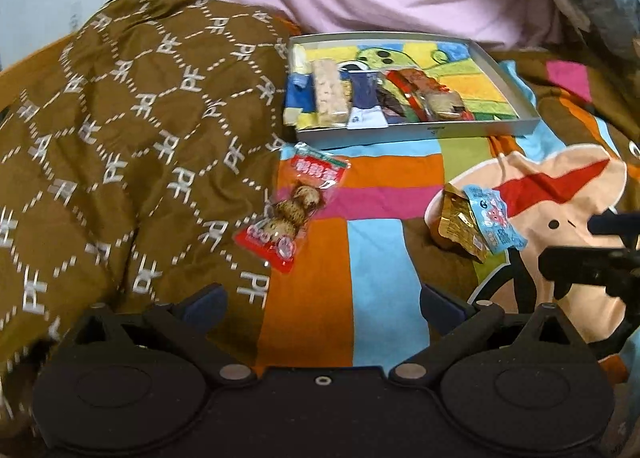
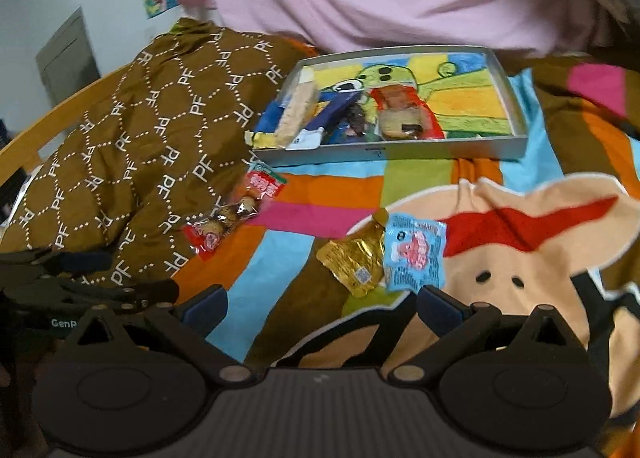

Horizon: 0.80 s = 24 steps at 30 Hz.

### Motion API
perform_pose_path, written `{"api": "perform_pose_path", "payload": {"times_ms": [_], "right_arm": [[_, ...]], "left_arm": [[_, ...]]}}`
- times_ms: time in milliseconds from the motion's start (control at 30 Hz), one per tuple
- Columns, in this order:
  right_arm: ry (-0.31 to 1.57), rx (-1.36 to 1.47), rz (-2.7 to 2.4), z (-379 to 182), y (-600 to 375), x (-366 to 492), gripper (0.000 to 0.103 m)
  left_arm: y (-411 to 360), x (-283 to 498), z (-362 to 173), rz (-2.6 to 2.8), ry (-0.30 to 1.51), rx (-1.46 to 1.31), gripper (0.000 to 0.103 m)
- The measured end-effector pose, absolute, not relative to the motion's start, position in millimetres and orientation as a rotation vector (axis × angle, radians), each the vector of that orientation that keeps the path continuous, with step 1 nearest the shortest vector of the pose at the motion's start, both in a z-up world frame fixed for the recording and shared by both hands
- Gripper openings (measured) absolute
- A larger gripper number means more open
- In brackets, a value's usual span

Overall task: Organize snacks
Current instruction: 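Move both tools back toward the remaining snacks beside the tray, then lower the left tool onto the red quail-egg pack while the right tool reaches the gold pouch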

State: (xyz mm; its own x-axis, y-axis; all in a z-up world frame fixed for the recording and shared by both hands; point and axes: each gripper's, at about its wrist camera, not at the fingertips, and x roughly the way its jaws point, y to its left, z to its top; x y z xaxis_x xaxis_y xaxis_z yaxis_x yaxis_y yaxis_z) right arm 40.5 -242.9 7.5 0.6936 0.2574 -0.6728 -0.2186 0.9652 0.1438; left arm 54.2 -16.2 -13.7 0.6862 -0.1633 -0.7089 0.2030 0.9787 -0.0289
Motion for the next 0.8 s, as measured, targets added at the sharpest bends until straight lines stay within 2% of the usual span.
{"api": "perform_pose_path", "payload": {"times_ms": [300, 567, 800], "right_arm": [[0.755, 0.096, 0.365, -11, -239, 68, 0.103], [0.810, 0.103, 0.377, -36, -237, 99, 0.103], [0.822, 0.257, 0.395, -48, -250, 121, 0.103]], "left_arm": [[-6, 94, -17, -0.249, 0.694, 0.032, 0.102], [3, 146, -35, -0.223, 0.756, -0.038, 0.102], [-1, 170, -49, -0.285, 0.793, 0.010, 0.102]]}}
